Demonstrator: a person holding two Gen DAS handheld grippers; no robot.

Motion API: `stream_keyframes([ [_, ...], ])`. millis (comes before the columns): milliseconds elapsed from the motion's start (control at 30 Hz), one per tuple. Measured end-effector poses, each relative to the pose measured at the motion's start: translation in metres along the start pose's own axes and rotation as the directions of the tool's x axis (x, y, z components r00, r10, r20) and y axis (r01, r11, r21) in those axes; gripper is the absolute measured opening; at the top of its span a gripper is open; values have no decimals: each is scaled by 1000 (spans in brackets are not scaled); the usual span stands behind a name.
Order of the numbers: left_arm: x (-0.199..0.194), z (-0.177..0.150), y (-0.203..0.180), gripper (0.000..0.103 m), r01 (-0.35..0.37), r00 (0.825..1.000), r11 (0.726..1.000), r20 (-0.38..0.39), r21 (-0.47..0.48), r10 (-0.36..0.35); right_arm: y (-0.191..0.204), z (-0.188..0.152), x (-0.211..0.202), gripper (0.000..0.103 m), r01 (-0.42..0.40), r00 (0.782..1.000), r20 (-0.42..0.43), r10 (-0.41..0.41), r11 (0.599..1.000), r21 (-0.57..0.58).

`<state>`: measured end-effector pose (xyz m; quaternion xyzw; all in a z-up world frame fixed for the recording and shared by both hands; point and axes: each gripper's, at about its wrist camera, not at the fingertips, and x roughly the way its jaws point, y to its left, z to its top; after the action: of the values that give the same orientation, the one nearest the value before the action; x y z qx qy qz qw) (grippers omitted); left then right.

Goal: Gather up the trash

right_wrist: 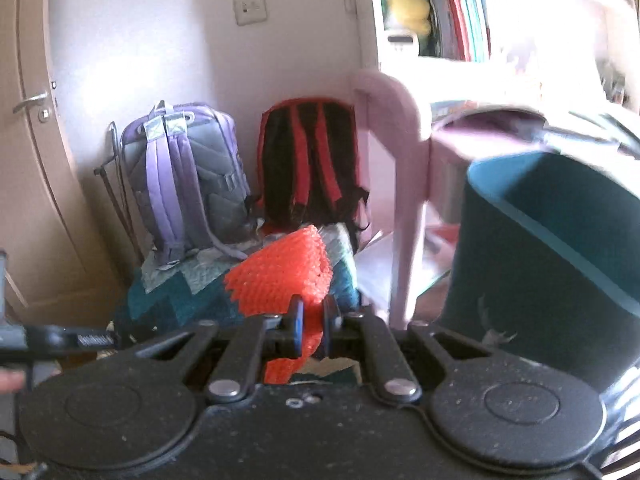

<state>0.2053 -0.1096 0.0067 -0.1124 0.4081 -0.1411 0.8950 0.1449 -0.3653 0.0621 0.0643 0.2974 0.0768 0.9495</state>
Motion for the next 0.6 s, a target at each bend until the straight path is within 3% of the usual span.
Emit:
stream_keyframes([
  [200, 78, -27, 32, 5, -37, 986, 998, -164, -46, 29, 6, -34, 77, 8, -1, 991, -137, 6, 999, 36],
  [333, 137, -41, 42, 12, -59, 968, 998, -243, -4, 56, 3, -58, 126, 8, 40, 983, -183, -29, 998, 55],
  [433, 183, -48, 46, 28, -52, 954, 998, -295, 27, 57, 0, -82, 162, 8, 99, 969, -232, -81, 993, 68],
  [600, 259, -62, 45, 67, -31, 942, 995, -329, 92, 60, -14, -110, 201, 8, 185, 954, -252, -159, 979, 83],
])
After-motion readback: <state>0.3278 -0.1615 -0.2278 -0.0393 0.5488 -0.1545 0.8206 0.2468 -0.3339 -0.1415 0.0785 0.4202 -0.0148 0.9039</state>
